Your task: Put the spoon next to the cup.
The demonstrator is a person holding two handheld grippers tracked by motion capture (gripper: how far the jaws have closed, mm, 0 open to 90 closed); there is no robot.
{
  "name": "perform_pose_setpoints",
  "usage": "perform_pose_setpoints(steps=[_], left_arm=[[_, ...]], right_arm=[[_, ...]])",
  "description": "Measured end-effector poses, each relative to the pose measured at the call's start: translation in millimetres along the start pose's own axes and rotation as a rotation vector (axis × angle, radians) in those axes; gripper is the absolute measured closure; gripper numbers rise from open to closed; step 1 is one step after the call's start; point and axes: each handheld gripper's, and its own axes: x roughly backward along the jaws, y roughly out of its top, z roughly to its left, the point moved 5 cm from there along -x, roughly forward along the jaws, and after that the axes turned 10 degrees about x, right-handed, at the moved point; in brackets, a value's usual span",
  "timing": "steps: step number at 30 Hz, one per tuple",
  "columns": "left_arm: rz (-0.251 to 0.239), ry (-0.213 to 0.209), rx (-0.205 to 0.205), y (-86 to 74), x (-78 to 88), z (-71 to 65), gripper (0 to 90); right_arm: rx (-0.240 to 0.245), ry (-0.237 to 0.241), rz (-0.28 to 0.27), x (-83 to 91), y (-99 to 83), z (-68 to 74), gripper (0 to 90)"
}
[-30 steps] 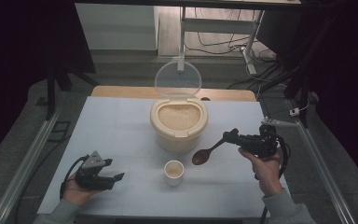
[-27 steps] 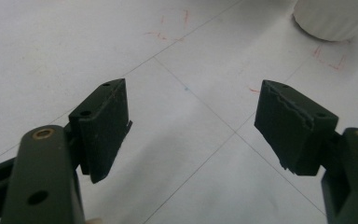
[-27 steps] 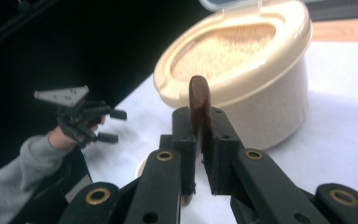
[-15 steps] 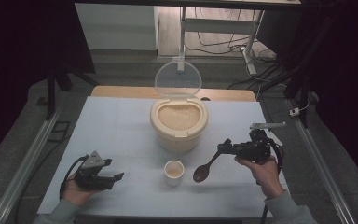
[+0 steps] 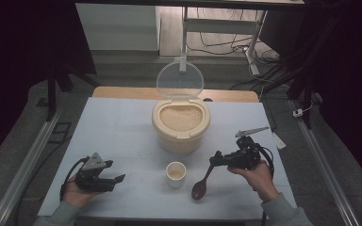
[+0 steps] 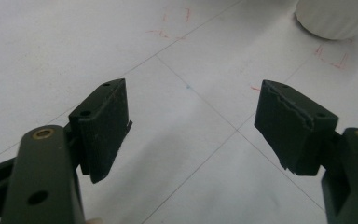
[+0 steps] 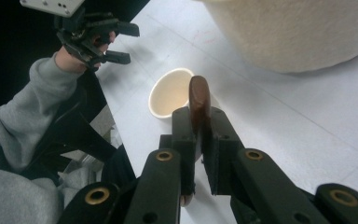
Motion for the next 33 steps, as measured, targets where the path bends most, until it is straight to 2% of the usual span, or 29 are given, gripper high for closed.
perform_pose_setpoints(steps=[8, 14, 20, 26, 33], left_arm=[[0.002, 0.001, -0.002, -0.2, -0.6, -0.4, 25.3], [0.005, 0.001, -0.004, -0.4, -0.9, -0.1, 25.3], [0.009, 0.002, -0.008, -0.6, -1.6, -0.5, 25.3], [0.009, 0.002, -0.008, -0.7, -1.8, -0.4, 25.3], [0.009, 0.001, -0.007, -0.5, -2.1, -0.1, 25.2]], right_arm=[[-0.01, -0.006, 0.025, -14.3, -3.3, -6.2, 83.1], [-0.026, -0.008, 0.01, -21.3, -2.2, -12.4, 82.1], [-0.023, -0.07, 0.007, -29.7, -2.1, -23.3, 78.4], [0.019, -0.149, 0.0, -38.8, -2.0, -30.8, 73.5], [0.03, -0.199, -0.024, -49.1, -6.3, -41.3, 69.9]])
